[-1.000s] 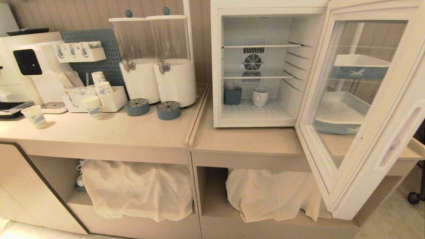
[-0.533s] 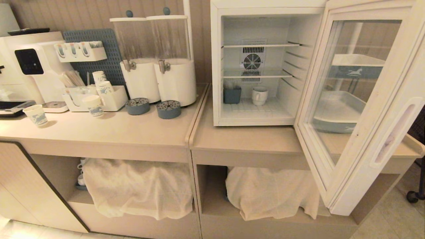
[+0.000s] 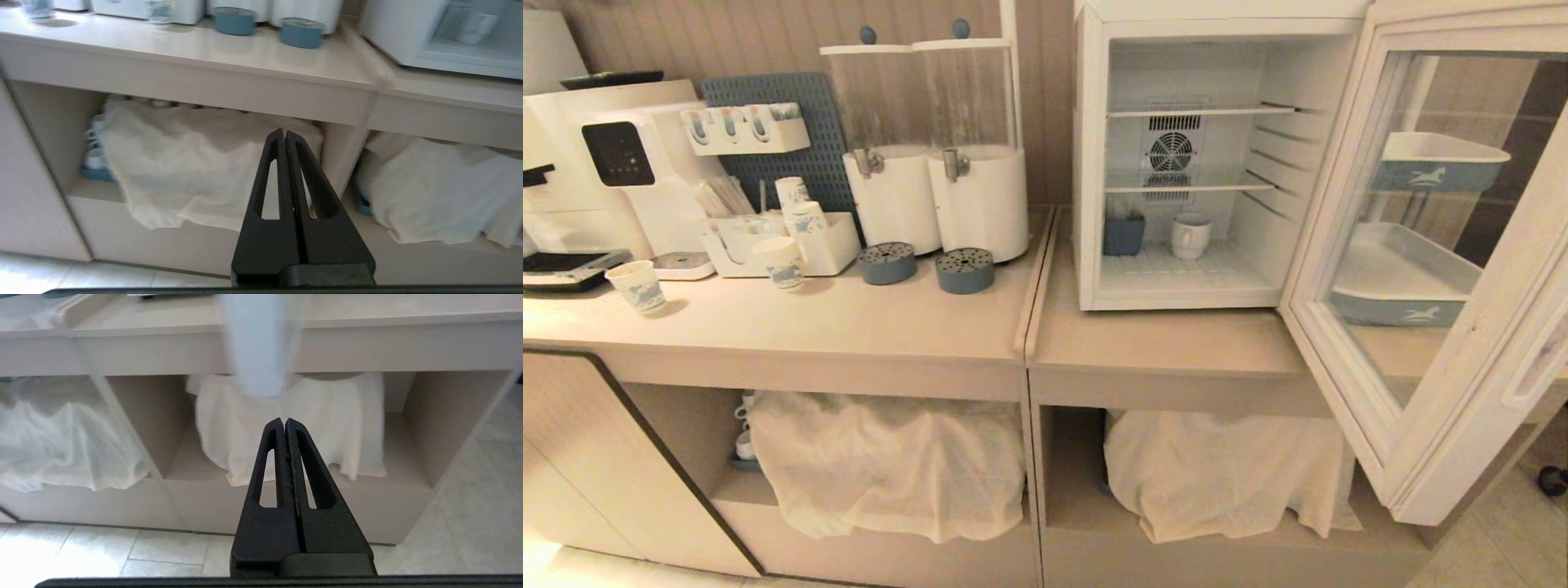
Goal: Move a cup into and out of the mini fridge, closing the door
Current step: Take the ceramic cup out of the freezer
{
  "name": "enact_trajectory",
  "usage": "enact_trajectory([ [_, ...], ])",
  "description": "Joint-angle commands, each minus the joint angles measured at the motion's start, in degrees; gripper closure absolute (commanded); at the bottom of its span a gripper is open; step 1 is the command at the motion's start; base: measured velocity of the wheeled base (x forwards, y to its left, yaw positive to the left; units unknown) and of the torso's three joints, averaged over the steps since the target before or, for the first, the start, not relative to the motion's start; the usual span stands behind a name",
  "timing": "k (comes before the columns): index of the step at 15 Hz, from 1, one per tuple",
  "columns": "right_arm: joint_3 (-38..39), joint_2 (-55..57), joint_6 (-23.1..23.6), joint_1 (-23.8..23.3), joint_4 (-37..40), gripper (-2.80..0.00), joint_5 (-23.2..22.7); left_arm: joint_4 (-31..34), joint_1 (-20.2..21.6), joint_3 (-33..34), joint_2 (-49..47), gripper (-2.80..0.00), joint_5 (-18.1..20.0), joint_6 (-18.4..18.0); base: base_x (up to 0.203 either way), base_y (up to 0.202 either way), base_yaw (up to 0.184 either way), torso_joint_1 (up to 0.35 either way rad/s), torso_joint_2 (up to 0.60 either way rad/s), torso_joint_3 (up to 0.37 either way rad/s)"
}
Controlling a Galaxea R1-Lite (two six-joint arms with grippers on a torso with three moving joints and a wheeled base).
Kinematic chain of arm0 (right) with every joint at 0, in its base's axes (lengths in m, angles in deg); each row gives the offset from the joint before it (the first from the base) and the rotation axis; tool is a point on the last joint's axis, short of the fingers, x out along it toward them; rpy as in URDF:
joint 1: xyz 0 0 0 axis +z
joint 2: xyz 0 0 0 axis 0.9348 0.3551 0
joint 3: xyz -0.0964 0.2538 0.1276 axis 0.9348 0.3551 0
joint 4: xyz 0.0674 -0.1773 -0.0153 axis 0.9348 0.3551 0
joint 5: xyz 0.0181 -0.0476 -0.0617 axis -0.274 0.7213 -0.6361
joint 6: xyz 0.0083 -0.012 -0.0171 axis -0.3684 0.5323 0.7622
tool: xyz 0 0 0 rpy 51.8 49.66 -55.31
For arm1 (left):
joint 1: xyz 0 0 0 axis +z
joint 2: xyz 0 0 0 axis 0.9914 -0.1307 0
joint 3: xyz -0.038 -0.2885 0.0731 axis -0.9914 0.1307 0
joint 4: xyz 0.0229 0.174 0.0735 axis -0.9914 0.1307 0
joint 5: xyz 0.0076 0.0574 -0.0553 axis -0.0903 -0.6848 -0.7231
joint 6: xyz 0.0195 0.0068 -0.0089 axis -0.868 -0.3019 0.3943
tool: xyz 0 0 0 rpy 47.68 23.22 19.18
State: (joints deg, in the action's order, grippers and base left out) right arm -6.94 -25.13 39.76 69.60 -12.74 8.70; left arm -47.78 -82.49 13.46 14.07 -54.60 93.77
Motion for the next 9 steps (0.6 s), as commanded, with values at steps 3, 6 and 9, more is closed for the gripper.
enact_trajectory([
  [3, 0.0, 0.0, 0.0, -0.1, 0.1, 0.00, 0.0, 0.0, -0.1, 2.3, 0.3, 0.00, -0.1, -0.1, 0.000, 0.188, -0.002, 0.002, 0.00, 0.004],
  [6, 0.0, 0.1, 0.0, -0.1, 0.1, 0.00, 0.0, 0.0, -0.1, 2.3, 0.3, 0.00, -0.1, -0.1, 0.000, 0.192, 0.000, 0.001, 0.00, 0.005],
  [9, 0.0, 0.0, 0.0, -0.1, 0.1, 0.00, 0.0, 0.0, -0.1, 2.3, 0.3, 0.00, -0.1, 0.0, 0.000, 0.194, 0.001, 0.003, 0.00, 0.005],
])
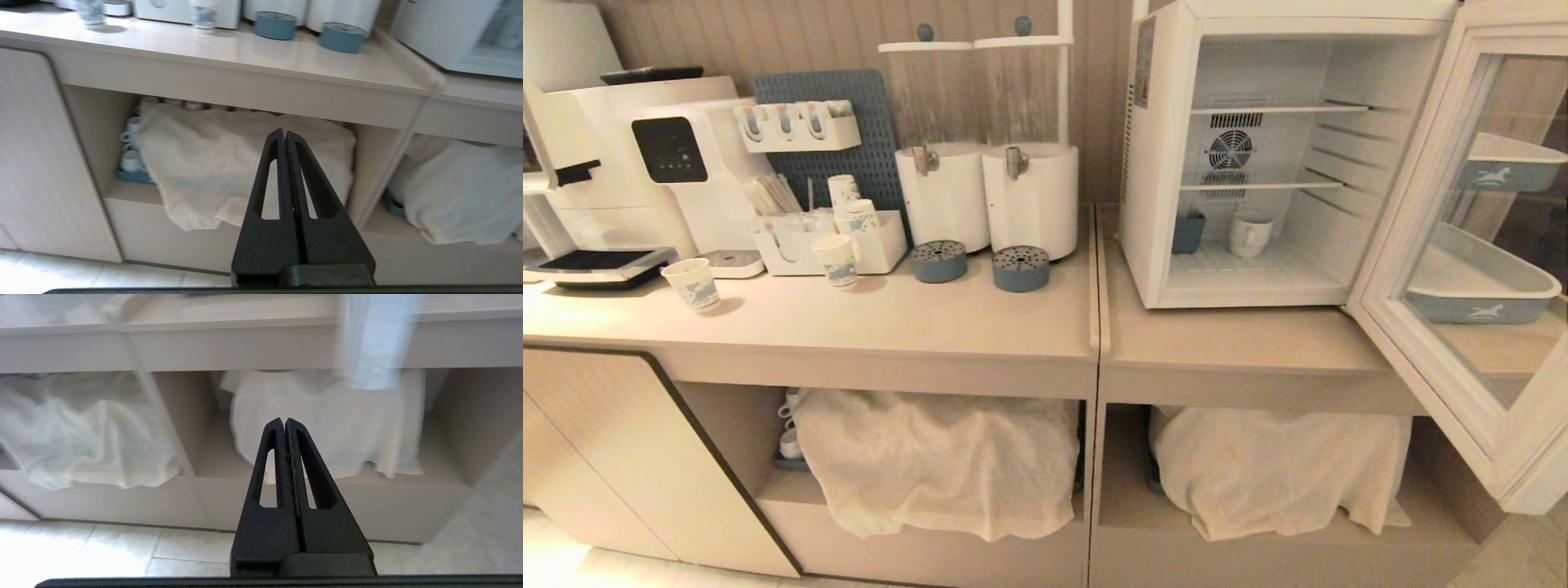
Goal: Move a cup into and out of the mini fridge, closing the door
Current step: Take the ceramic cup out of the freezer
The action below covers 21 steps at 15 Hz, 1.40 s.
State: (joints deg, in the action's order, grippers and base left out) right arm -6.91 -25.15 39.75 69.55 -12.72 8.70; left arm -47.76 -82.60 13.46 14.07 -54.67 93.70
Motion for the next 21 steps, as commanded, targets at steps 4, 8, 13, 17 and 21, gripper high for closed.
enact_trajectory([
  [4, 0.0, 0.1, 0.0, 0.0, 0.0, 0.00, 0.0, 0.0, 0.0, 2.3, 0.3, 0.00, 0.0, 0.2, 0.000, 0.195, 0.000, 0.002, 0.00, 0.001],
  [8, 0.0, 0.1, -0.1, 0.0, 0.0, 0.00, 0.0, 0.0, 0.0, 2.3, 0.3, 0.00, 0.0, 0.2, 0.000, 0.196, 0.000, 0.003, 0.00, 0.001],
  [13, 0.0, 0.1, -0.1, 0.0, 0.0, 0.00, 0.0, 0.0, 0.0, 2.3, 0.3, 0.00, 0.0, 0.2, 0.000, 0.078, 0.001, -0.001, 0.00, 0.003],
  [17, 0.0, 0.1, 0.0, 0.0, 0.0, 0.00, 0.0, 0.0, 0.0, 2.3, 0.3, 0.00, -0.1, -0.1, 0.055, -0.001, 0.001, -0.001, 0.00, 0.003],
  [21, 0.0, 0.1, 0.0, 0.0, 0.0, 0.00, 0.0, 0.0, 0.0, 2.3, 0.3, 0.00, -0.1, -0.1, 0.191, 0.000, 0.000, 0.003, 0.00, 0.003],
])
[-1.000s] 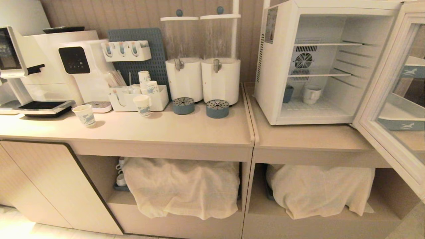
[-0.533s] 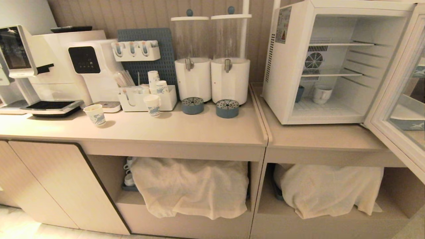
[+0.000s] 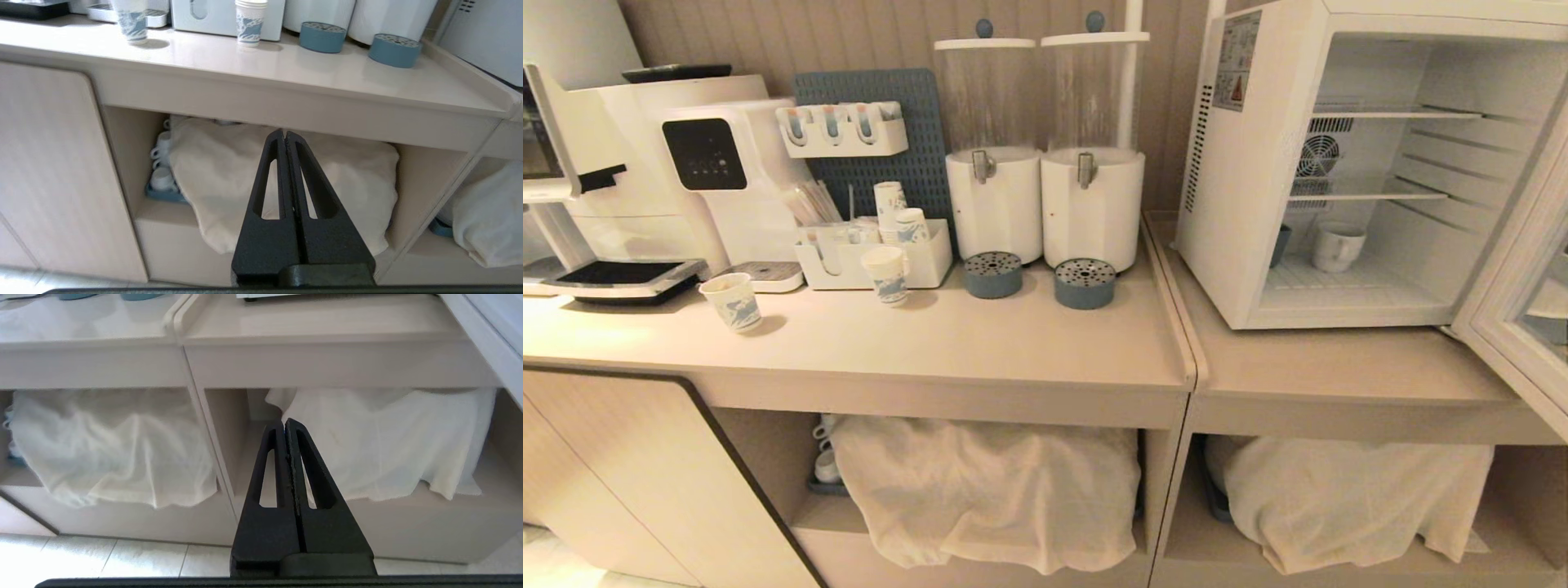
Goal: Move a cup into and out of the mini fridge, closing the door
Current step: Take the ceramic cup out of the freezer
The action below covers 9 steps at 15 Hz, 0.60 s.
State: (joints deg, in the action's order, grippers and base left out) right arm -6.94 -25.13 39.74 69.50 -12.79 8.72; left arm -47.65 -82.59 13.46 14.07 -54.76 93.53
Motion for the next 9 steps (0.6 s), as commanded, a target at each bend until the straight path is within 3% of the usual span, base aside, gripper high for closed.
enact_trajectory([
  [1, 0.0, 0.0, 0.0, 0.0, 0.2, 0.00, 0.0, -0.1, 0.0, 2.3, 0.3, 0.00, 0.0, 0.1, 0.190, 0.000, -0.001, 0.009, 0.01, 0.004],
  [6, 0.0, 0.0, 0.0, 0.0, 0.1, 0.00, 0.0, -0.2, 0.0, 2.3, 0.3, 0.00, 0.0, 0.1, 0.189, 0.000, 0.001, 0.002, 0.00, 0.002],
  [9, 0.0, 0.0, 0.0, 0.0, 0.1, 0.00, 0.0, -0.1, 0.0, 2.3, 0.3, 0.00, 0.0, 0.1, 0.034, 0.000, 0.002, 0.000, 0.00, 0.001],
])
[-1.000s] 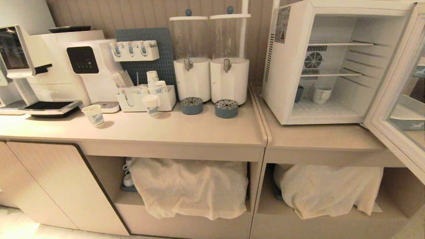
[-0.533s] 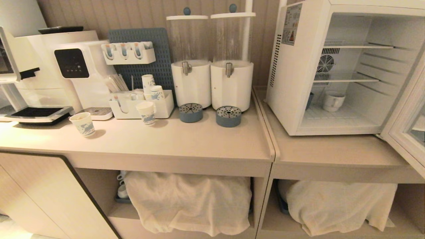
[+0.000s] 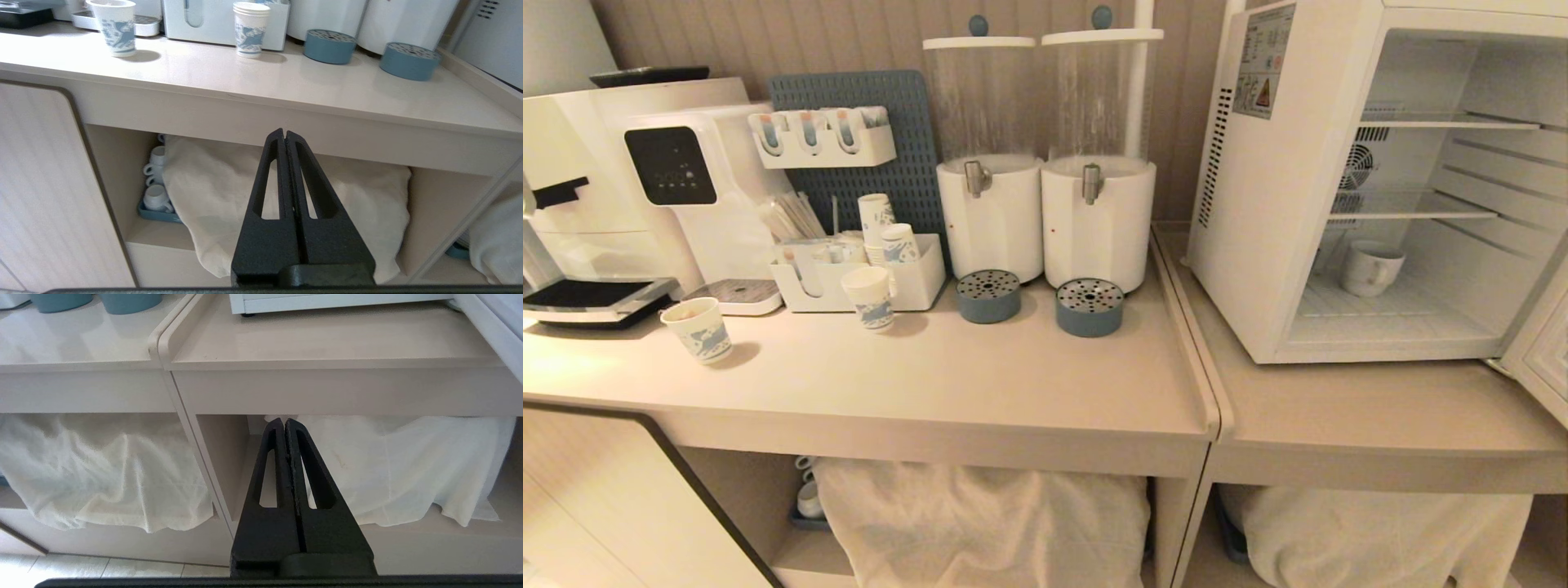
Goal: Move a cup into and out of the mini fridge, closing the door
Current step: Take the ceramic cup out of the freezer
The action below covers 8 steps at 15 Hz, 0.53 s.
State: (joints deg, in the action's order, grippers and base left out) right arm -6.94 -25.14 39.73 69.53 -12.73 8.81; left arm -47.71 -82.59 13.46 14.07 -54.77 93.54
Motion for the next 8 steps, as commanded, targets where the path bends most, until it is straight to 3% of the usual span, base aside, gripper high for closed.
enact_trajectory([
  [1, 0.0, 0.1, 0.0, 0.0, 0.1, 0.00, 0.0, 0.0, 0.0, 2.3, 0.3, 0.00, 0.0, 0.1, 0.000, 0.000, 0.000, 0.000, 0.00, 0.000],
  [8, 0.0, 0.1, -0.1, 0.0, 0.1, 0.00, 0.0, -0.1, 0.0, 2.3, 0.3, 0.00, 0.0, 0.2, 0.000, 0.000, 0.000, 0.000, 0.00, 0.000],
])
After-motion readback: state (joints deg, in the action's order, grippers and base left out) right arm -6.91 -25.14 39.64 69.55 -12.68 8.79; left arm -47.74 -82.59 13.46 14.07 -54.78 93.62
